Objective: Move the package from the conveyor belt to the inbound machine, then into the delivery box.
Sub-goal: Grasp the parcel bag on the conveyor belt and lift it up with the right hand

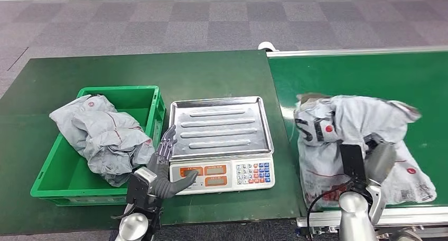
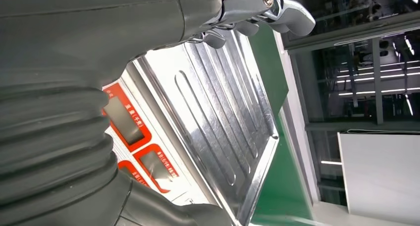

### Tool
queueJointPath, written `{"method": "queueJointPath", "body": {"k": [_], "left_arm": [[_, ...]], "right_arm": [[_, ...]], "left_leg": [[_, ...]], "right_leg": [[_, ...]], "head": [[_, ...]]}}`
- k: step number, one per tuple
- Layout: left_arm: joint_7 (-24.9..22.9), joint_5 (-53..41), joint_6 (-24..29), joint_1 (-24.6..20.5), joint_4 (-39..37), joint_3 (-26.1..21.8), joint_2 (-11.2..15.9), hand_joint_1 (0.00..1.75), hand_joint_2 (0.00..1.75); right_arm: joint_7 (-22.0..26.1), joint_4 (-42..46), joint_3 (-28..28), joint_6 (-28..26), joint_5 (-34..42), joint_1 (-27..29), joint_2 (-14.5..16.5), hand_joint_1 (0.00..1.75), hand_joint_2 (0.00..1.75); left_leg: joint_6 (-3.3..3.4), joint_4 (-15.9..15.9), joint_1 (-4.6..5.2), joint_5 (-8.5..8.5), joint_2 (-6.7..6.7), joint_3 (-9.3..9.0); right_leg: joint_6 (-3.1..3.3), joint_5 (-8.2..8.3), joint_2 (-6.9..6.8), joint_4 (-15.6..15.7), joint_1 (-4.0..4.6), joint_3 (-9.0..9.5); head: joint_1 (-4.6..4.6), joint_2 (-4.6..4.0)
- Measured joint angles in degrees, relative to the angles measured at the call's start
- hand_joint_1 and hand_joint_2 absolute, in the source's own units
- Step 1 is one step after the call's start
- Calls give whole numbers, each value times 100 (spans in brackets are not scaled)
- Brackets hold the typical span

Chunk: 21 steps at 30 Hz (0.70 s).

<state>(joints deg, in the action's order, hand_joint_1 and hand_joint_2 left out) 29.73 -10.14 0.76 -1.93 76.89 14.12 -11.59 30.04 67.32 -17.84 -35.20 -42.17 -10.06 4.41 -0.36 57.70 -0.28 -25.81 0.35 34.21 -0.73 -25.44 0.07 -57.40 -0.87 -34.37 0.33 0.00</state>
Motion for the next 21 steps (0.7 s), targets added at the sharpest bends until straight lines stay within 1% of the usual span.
{"method": "queueJointPath", "body": {"k": [1, 3, 6, 10, 15, 21], "left_arm": [[9, 15, 0, -14, -14, 0, -1, 0, 175], [14, 46, 7, -57, -40, 0, -5, 0, 175], [141, 119, 135, -128, -53, -1, -13, 0, 175], [440, 197, 373, -182, -25, -24, -41, 0, 175], [476, 226, 404, -214, -11, -45, -57, 0, 175], [476, 228, 404, -220, -4, -50, -66, 0, 175]], "right_arm": [[227, 203, -29, -214, -5, 32, 76, 175, 175], [608, 601, -149, -436, -74, 62, 266, 175, 175], [927, 1188, -347, -494, -141, 75, 559, 175, 175], [1003, 1750, -473, -499, -123, 86, 812, 175, 175], [1003, 2083, -560, -497, -118, 94, 966, 175, 175], [1002, 2242, -615, -495, -118, 102, 1049, 175, 175]], "left_leg": [[0, 0, 0, 0, -2, 0], [-1, 0, 0, 0, -6, 0], [-1, 0, -1, 0, -6, 0], [-1, 0, -2, 1, -6, -1], [-1, 1, 0, 1, -6, -1], [-1, 1, -1, 0, -6, -1]], "right_leg": [[0, 0, 2, 0, 0, -2], [0, 0, 5, 0, 1, -5], [1, 0, 4, -1, 1, -4], [1, 0, 4, -2, 1, -2], [0, 0, 5, -1, 0, -2], [1, 0, 5, -1, 0, -2]], "head": [[1, 0], [1, 0], [1, 0], [0, 0], [0, 0], [0, 0]]}}
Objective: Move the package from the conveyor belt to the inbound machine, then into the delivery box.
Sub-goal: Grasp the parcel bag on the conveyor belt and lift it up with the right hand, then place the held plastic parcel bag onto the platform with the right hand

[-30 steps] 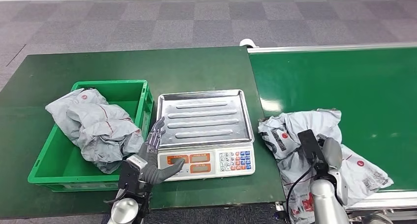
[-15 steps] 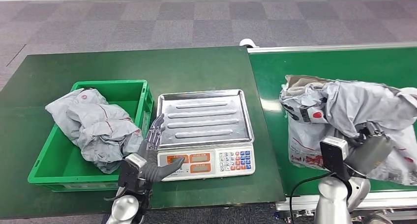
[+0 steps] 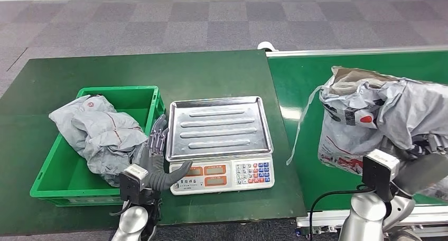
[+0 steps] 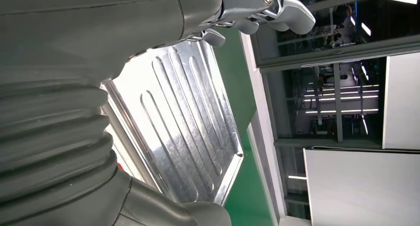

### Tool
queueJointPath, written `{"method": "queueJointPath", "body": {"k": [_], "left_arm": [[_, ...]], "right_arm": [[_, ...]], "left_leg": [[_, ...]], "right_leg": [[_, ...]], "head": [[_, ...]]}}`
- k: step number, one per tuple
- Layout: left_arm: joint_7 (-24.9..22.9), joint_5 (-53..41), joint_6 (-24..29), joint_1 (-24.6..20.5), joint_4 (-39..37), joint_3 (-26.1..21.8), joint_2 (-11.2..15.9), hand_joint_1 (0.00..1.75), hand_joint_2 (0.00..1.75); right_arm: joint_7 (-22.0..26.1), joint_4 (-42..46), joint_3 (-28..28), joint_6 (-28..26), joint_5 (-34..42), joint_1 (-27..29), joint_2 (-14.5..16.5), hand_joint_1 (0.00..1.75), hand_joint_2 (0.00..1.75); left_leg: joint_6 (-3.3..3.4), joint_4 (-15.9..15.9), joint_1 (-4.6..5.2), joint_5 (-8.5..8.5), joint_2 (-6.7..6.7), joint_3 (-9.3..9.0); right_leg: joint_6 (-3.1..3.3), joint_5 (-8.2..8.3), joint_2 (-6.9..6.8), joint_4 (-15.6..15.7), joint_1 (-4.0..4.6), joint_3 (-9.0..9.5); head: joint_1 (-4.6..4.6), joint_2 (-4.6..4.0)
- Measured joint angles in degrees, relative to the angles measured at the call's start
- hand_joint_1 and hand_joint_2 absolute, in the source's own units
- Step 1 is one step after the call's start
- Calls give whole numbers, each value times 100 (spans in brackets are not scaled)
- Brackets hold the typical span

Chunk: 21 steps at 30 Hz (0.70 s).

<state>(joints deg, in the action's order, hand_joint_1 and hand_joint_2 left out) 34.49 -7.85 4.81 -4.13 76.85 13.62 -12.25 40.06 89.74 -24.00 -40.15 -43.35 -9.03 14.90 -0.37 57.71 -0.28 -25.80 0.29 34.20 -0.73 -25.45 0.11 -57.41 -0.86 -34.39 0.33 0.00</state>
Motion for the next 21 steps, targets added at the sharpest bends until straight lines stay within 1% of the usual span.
{"method": "queueJointPath", "body": {"k": [7, 9, 11, 13, 16, 18, 21], "left_arm": [[4, 1, 4, -1, 2, -1, -2, 0, 175], [95, 9, 117, 5, 22, -5, -5, 0, 175], [311, 27, 497, 28, 133, -32, -22, 0, 175], [493, 82, 1130, 70, 384, -77, -32, 0, 175], [564, 237, 2129, 131, 876, -101, 17, 0, 175], [572, 309, 2613, 140, 1150, -92, 66, 0, 175], [574, 433, 2993, 131, 1432, -50, 141, 0, 175]], "right_arm": [[1, 53, -31, 0, -1, 4, 36, 175, 175], [1, 69, -37, 0, 3, 6, 39, 175, 175], [2, 102, -39, 0, 31, 13, 41, 175, 175], [3, 143, -14, 0, 45, 14, 42, 175, 175], [-21, 86, 204, 10, -114, -90, -4, 175, 175], [-157, -179, 523, 53, -380, -349, -144, 175, 175], [-519, -921, 1183, 295, -913, -1121, -502, 175, 175]], "left_leg": [[0, 0, -1, 0, 0, 0], [0, 0, -1, 0, 0, 1], [0, 0, -1, 0, 0, 2], [0, 0, -1, 0, 1, 4], [-1, -1, -1, 0, -1, 8], [-1, -2, -1, 2, -5, 9], [-2, -1, -1, 17, -12, 25]], "right_leg": [[1, -1, 0, 0, 1, 0], [1, 0, 0, -1, 1, 0], [1, 0, 0, -1, 1, 0], [1, 0, 0, -2, 1, 0], [1, 0, 0, -5, 2, -1], [1, 2, 4, -8, 2, -3], [-3, 15, 11, -12, 0, -5]], "head": [[1, 0], [1, 0], [0, 0], [0, 0], [1, 0], [1, 0], [0, 0]]}}
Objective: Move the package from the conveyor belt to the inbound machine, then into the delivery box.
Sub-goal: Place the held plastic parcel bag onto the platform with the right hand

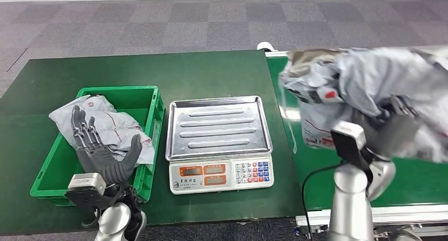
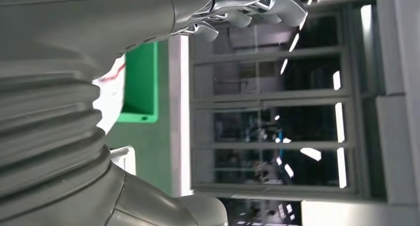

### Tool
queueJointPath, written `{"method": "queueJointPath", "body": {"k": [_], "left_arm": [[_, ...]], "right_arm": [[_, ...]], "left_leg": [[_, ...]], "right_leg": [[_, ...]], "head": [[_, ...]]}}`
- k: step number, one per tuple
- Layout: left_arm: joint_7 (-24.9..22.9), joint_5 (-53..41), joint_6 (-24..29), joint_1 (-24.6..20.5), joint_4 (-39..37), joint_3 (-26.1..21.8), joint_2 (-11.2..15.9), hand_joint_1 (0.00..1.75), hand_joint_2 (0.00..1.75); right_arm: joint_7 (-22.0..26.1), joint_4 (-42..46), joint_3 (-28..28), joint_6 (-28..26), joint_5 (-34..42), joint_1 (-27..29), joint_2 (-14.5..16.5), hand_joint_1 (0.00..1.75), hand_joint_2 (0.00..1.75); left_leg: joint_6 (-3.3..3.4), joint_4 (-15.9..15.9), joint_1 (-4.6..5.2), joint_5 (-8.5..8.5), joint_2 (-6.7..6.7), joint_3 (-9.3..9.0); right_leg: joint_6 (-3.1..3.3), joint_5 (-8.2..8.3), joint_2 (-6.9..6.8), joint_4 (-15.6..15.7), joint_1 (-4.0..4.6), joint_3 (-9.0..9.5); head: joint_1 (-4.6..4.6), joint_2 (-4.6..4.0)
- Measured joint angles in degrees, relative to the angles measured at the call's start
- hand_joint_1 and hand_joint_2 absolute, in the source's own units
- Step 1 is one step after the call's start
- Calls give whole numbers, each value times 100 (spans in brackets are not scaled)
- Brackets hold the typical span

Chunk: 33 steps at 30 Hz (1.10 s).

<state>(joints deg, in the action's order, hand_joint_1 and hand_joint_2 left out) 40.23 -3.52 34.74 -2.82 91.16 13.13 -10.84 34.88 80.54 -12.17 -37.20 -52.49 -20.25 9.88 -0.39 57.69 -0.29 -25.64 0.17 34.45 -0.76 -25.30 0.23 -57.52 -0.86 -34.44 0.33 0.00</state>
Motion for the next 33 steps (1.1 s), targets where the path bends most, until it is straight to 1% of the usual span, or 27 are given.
{"method": "queueJointPath", "body": {"k": [1, 2, 3, 4, 5, 6, 7, 8, 11, 16, 23, 33], "left_arm": [[0, 53, 49, -4, 70, 20, 22, 0, 175], [0, 107, 64, -15, 123, 40, 40, 0, 175], [0, 152, 52, -43, 155, 64, 52, 0, 175], [-1, 191, 31, -90, 165, 95, 58, 0, 175], [-1, 214, 15, -146, 161, 132, 58, 0, 175], [-1, 228, 10, -194, 155, 169, 56, 0, 175], [-2, 240, 15, -226, 151, 197, 54, 0, 175], [-2, 252, 19, -239, 148, 214, 52, 0, 175], [-3, 288, 23, -239, 141, 230, 52, 0, 175], [-3, 291, 23, -235, 138, 260, 54, 0, 175], [-3, 292, 23, -231, 136, 267, 60, 0, 175], [-3, 293, 23, -229, 136, 279, 61, 0, 175]], "right_arm": [[-146, -355, 251, 194, -191, -373, -110, 175, 175], [-326, -797, 531, 507, -421, -823, -186, 175, 175], [-530, -1343, 880, 1025, -706, -1344, -225, 175, 175], [-720, -1926, 1269, 1668, -1003, -1878, -222, 175, 175], [-862, -2489, 1668, 2326, -1240, -2363, -189, 175, 175], [-945, -2982, 2041, 2864, -1407, -2748, -127, 175, 175], [-978, -3370, 2341, 3135, -1490, -3013, -47, 175, 175], [-993, -3696, 2584, 3182, -1529, -3191, 40, 175, 175], [-1013, -4442, 3113, 2809, -1596, -3514, 263, 175, 175], [-1012, -5096, 3560, 2702, -1608, -3696, 435, 175, 175], [-1015, -5472, 3756, 2697, -1606, -3800, 507, 175, 175], [-1008, -5613, 3794, 2708, -1601, -3843, 524, 175, 175]], "left_leg": [[0, 0, 0, 6, 0, 17], [-3, 0, 1, 11, -3, 33], [-7, 0, 2, 16, -15, 47], [-12, 1, 3, 24, -30, 36], [-17, 2, 0, 34, -43, 25], [-23, 3, -5, 46, -40, 17], [-30, 3, -11, 59, -21, 12], [-37, 4, -18, 67, 8, 18], [-51, 2, -28, 75, 65, 34], [-50, 1, -29, 64, 51, 36], [-47, 2, -28, 63, 47, 36], [-48, 2, -28, 63, 47, 36]], "right_leg": [[-1, 6, -1, -2, 0, -1], [2, 15, 3, -4, -1, -7], [6, 26, 15, -6, -2, -18], [12, 37, 31, -7, -1, -33], [17, 48, 45, -6, 1, -45], [18, 55, 45, -5, 4, -52], [21, 58, 29, -5, 13, -52], [25, 57, 3, -5, 22, -51], [40, 45, -52, -7, 39, -49], [42, 43, -38, -5, 33, -54], [40, 44, -38, -3, 30, -54], [40, 45, -38, -3, 35, -54]], "head": [[-3, 0], [-6, 0], [-7, 0], [-7, 0], [-6, 0], [-4, 0], [-3, 0], [-3, 0], [-4, 0], [-4, 0], [-5, 0], [-5, 0]]}}
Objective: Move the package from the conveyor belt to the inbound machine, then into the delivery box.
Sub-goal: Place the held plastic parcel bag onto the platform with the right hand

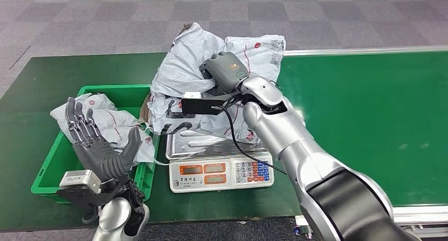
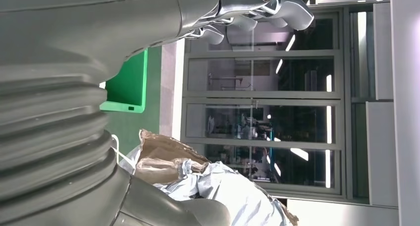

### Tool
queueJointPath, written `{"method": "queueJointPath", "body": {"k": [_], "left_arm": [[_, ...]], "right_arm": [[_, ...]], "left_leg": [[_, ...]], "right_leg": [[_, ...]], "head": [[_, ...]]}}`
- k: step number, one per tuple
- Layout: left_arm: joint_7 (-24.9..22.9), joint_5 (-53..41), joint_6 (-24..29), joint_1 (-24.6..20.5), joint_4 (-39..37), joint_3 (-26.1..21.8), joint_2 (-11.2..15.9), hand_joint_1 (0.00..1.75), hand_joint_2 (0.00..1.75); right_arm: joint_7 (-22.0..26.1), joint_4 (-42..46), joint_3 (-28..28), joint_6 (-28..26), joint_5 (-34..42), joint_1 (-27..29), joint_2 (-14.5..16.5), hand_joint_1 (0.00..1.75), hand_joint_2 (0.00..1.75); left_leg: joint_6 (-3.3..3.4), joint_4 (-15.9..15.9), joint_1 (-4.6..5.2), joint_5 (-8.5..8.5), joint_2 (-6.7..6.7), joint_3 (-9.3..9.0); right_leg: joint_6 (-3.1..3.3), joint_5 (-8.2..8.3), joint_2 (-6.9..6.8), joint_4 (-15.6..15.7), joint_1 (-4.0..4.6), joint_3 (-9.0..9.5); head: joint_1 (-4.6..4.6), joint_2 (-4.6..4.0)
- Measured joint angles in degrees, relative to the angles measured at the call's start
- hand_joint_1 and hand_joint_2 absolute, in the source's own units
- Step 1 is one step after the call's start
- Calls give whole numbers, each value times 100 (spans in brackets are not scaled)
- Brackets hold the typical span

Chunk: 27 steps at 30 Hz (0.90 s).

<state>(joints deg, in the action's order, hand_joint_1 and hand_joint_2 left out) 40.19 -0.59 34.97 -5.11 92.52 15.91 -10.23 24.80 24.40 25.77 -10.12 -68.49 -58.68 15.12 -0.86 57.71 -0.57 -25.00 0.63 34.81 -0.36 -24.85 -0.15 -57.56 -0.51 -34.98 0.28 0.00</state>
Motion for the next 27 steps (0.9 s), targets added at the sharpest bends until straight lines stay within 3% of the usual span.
{"method": "queueJointPath", "body": {"k": [3, 6, 8, 13, 15, 20, 27], "left_arm": [[0, 5, -3, 0, 0, 10, 0, 0, 175], [0, 9, -42, 0, -13, 11, 0, 0, 175], [0, 9, -68, 0, -38, 11, 0, 0, 175], [-1, 9, -83, 16, -102, 11, 7, 0, 175], [-2, 9, -101, 22, -137, 11, 10, 0, 175], [-4, 25, -120, -14, -318, 11, 11, 0, 175], [-4, 33, -114, -68, -477, 11, 10, 0, 175]], "right_arm": [[149, -32, 2, 264, 120, -34, 4, 175, 175], [480, -97, 2, 1028, 378, -64, 21, 175, 175], [458, -155, 23, 1471, 365, -69, 32, 175, 175], [-1072, -360, 285, 1949, -179, -103, 35, 175, 175], [-1443, -477, 358, 2336, -197, -126, 24, 175, 175], [-1781, -686, 387, 3762, -16, -107, -24, 175, 175], [-2042, -755, 411, 3961, 24, -97, -48, 175, 175]], "left_leg": [[0, 0, 0, 0, -1, 0], [0, 0, 0, 0, -1, -1], [0, 0, 0, 0, 0, 0], [0, 0, 0, 0, -1, -1], [0, 0, 0, 0, -4, -2], [0, 1, 1, -1, -6, -1], [-1, 1, 0, -2, -18, -2]], "right_leg": [[0, 0, 0, 0, 0, 0], [0, 0, 1, 0, 0, 0], [0, 0, 0, 0, 0, 0], [0, 0, 0, 0, -1, 0], [0, 0, 2, 0, -2, -1], [0, 0, 6, 1, -3, -3], [0, 0, 16, 1, -1, -6]], "head": [[1, 0], [1, 0], [0, 0], [1, 0], [0, 0], [1, 0], [1, 0]]}}
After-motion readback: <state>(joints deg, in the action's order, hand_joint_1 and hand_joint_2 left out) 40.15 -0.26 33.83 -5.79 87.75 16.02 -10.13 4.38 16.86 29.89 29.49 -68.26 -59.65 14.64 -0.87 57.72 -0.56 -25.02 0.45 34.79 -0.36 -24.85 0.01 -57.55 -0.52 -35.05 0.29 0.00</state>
